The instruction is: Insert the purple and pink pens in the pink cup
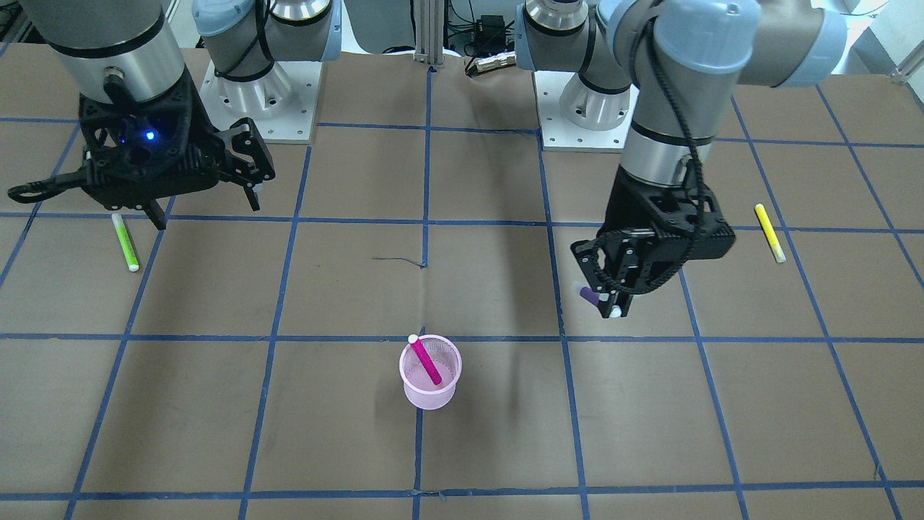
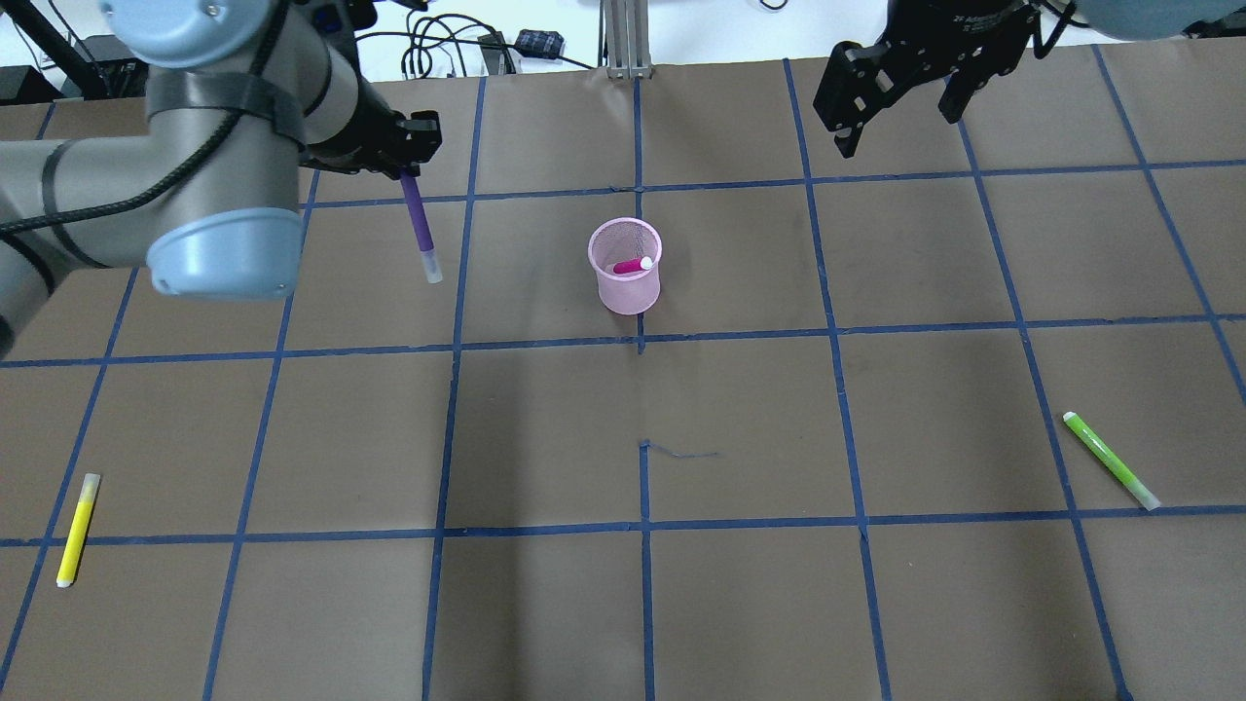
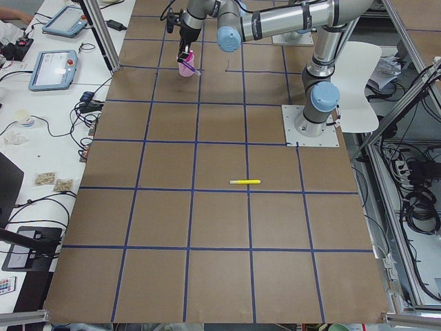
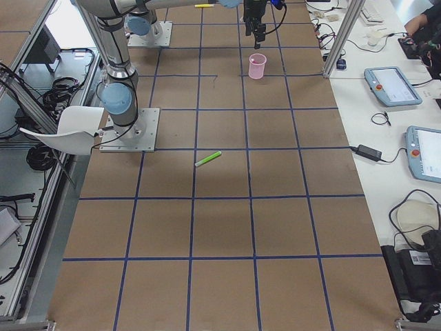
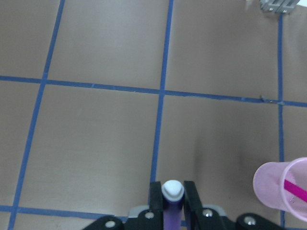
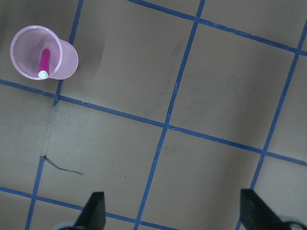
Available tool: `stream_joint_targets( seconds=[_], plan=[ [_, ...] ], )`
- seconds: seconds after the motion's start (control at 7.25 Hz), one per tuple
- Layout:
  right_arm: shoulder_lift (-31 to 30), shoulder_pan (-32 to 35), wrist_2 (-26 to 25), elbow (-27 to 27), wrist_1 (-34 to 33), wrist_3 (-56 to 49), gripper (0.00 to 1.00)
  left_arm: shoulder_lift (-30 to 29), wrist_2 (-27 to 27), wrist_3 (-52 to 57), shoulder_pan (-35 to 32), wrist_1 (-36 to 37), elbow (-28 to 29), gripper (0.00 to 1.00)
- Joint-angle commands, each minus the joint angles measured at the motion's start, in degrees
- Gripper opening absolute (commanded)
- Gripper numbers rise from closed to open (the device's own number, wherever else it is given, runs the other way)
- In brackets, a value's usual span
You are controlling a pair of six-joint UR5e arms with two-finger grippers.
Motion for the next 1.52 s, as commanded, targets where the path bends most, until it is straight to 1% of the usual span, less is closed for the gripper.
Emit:
stream_joint_targets(
  seconds=[0.0,0.14,0.28,0.41,0.55,1.38],
  plan=[
    [-1.2,0.5,0.5,2.2,0.1,12.1,1.0,-3.5,0.3,-8.0,-7.1,10.8,0.2,0.0],
    [-1.9,0.5,0.9,4.2,-1.1,11.0,1.0,-5.1,0.8,-10.0,-9.6,11.8,1.1,0.0],
    [-3.8,0.6,0.9,6.1,-2.4,10.7,1.0,-6.8,0.9,-10.6,-11.0,14.4,1.6,0.0],
    [-4.4,0.3,0.7,8.5,-5.7,10.7,1.0,-8.3,1.0,-10.9,-11.7,15.8,1.8,0.0],
    [-4.7,0.6,1.0,9.2,-7.4,11.2,1.0,-9.7,0.9,-10.7,-12.2,17.3,1.9,0.0],
    [-5.4,0.4,0.8,9.2,-7.4,11.3,1.0,-14.2,1.0,-10.6,-12.6,20.4,2.3,0.0]
  ],
)
